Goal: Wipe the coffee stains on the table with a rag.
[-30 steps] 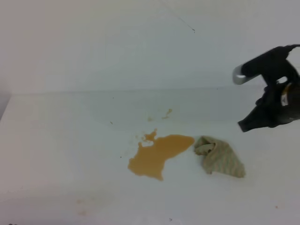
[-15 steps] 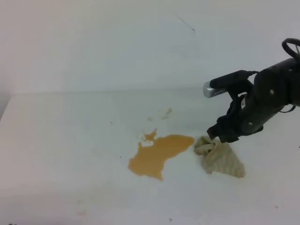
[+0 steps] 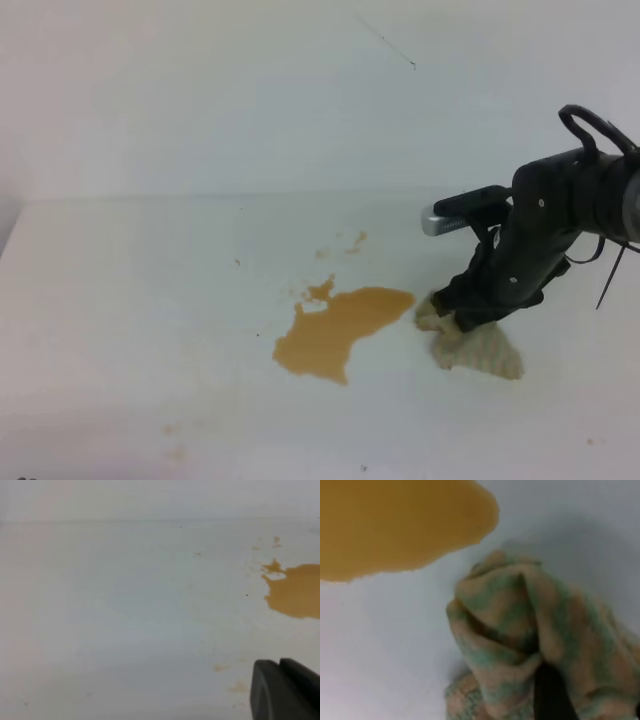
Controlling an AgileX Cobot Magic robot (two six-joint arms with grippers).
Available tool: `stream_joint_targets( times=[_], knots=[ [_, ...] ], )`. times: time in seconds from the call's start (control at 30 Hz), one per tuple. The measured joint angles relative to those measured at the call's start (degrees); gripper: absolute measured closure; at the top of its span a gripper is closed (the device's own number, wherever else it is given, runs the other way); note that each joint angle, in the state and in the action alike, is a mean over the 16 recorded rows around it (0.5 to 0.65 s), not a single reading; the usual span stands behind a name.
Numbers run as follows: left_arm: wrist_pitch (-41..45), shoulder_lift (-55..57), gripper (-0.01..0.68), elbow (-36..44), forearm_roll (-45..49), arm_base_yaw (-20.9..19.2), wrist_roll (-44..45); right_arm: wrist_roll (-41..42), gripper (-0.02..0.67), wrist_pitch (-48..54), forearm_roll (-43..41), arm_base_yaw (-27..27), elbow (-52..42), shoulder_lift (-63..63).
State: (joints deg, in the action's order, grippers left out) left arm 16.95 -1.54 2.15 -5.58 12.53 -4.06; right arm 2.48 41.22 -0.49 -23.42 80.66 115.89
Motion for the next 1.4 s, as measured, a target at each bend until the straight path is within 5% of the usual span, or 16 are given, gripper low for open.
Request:
stream_joint_targets(
  times=[0.5,0.87,1.4],
  knots=[
    [0.00,0.00,0.672,0.00,0.00,0.00,0.00,5.57,0.652,1.10,2.79,0.45,8.84,2.10],
    [0.00,0.00,0.672,0.00,0.00,0.00,0.00,9.92,0.652,2.49,9.09,0.38,18.12,7.69],
    [0.00,0.00,0.672,0.00,0.00,0.00,0.00,17.72,0.652,3.03,22.01,-4.37,19.30,14.09]
  ],
)
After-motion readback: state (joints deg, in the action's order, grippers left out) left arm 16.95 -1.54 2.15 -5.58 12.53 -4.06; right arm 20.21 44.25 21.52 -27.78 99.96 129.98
